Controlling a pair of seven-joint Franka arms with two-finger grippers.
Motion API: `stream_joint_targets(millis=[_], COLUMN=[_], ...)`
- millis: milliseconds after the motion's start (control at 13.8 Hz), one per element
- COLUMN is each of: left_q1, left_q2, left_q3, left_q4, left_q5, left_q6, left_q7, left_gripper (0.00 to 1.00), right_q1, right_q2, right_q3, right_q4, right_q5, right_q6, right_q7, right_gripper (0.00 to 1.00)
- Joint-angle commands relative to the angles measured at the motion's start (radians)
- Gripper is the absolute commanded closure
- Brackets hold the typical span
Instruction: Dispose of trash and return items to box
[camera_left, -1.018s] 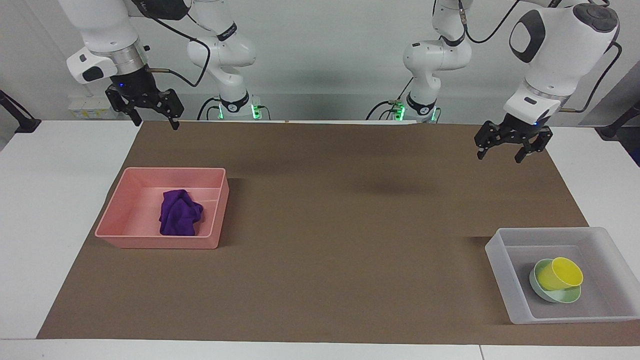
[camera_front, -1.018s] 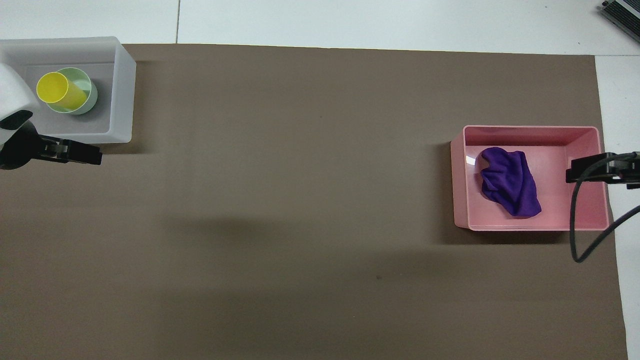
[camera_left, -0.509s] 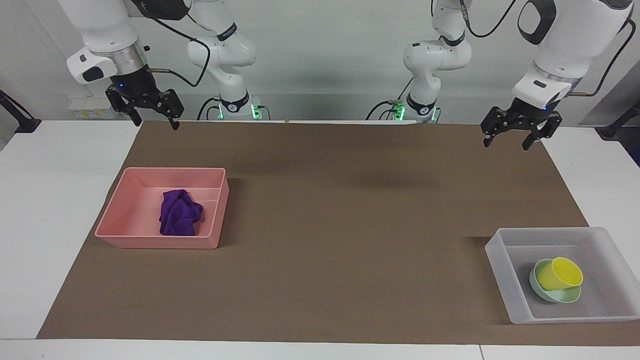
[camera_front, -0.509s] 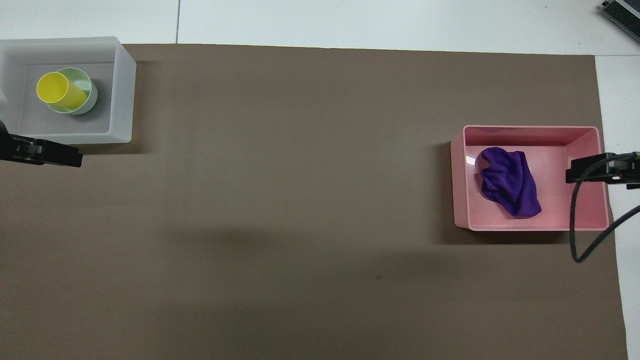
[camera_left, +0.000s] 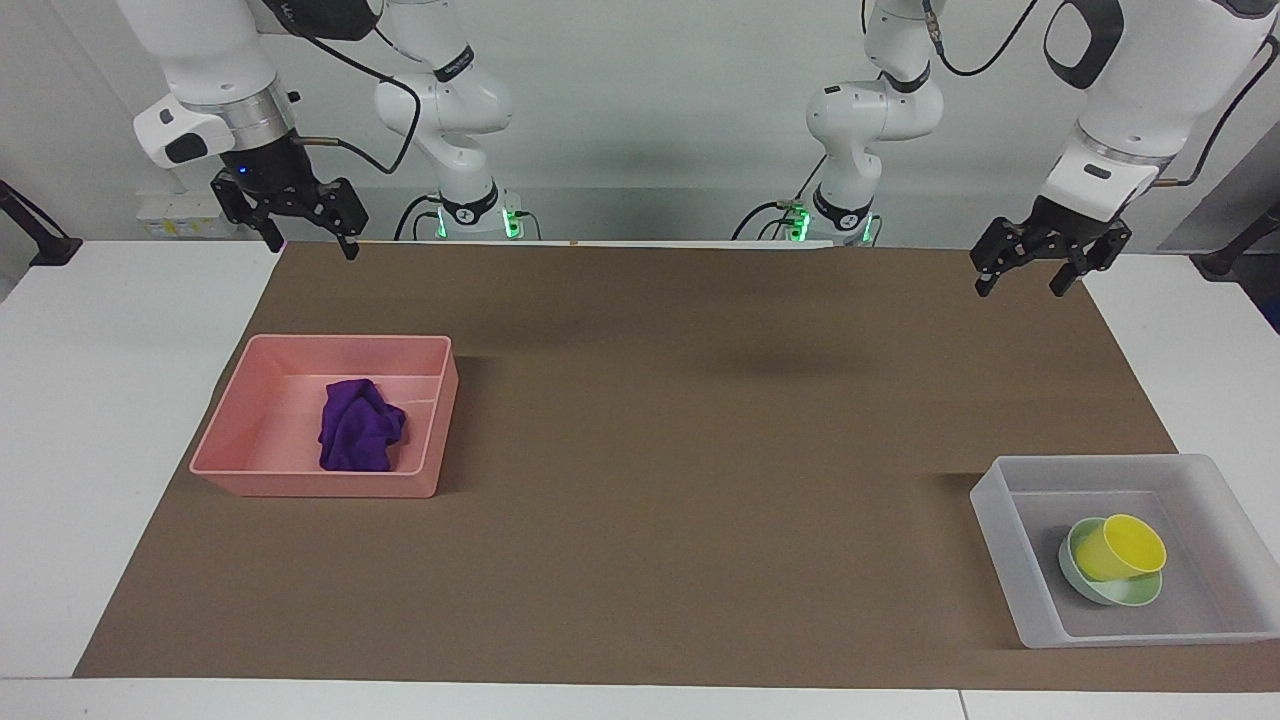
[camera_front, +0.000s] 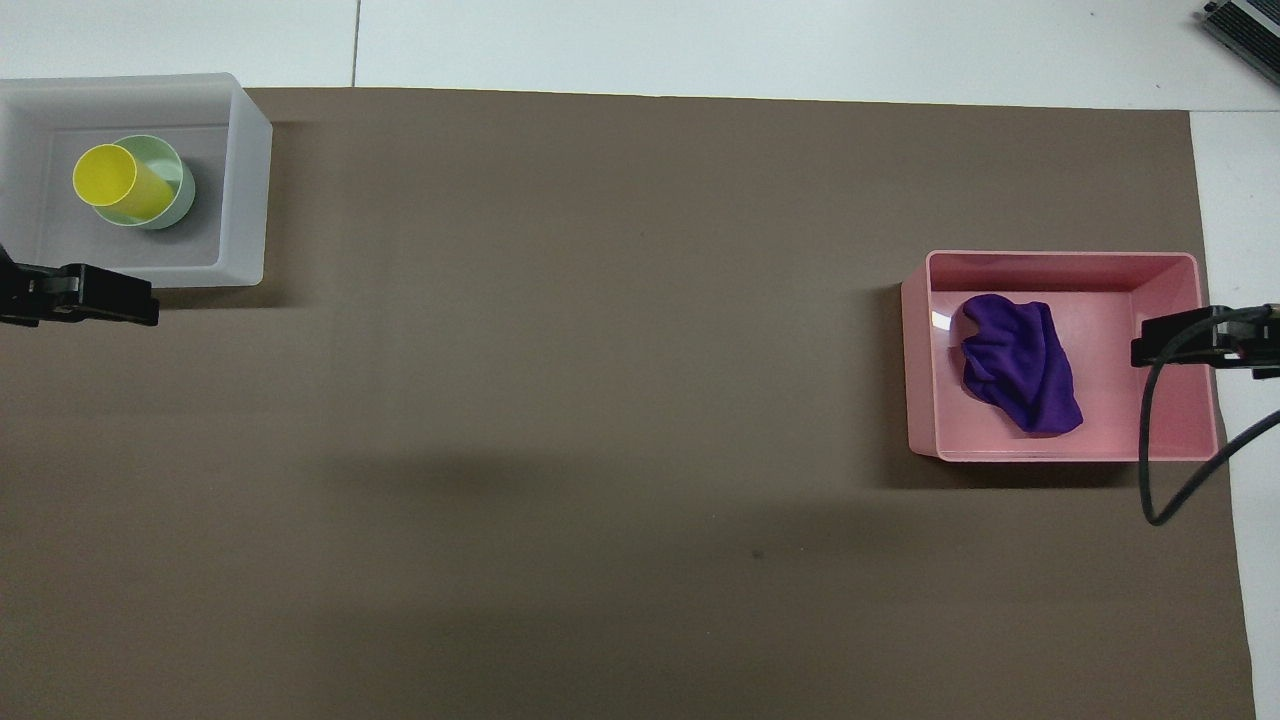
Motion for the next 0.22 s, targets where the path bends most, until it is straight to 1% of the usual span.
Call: stream_joint_targets(millis=[0,145], left_q1=[-0.003,-0.005], left_q2=[0.01,0.009], left_q3=[0.001,0.001], left_q4=[0.018,0.018], left_q5=[0.02,0.02], left_q6=[-0.015,-0.015], left_q7=[-0.017,-0.019], left_gripper=[0.0,0.0], right_q1=[-0.009,-0.01], right_q2=[-0.036,-0.036], right_q3=[0.005,0.005], right_q4=[-0.041,-0.043], right_q5=[-0.004,-0.004], right_q6=[0.014,0.016], right_q7=[-0.015,-0.017], right_gripper=[0.0,0.0])
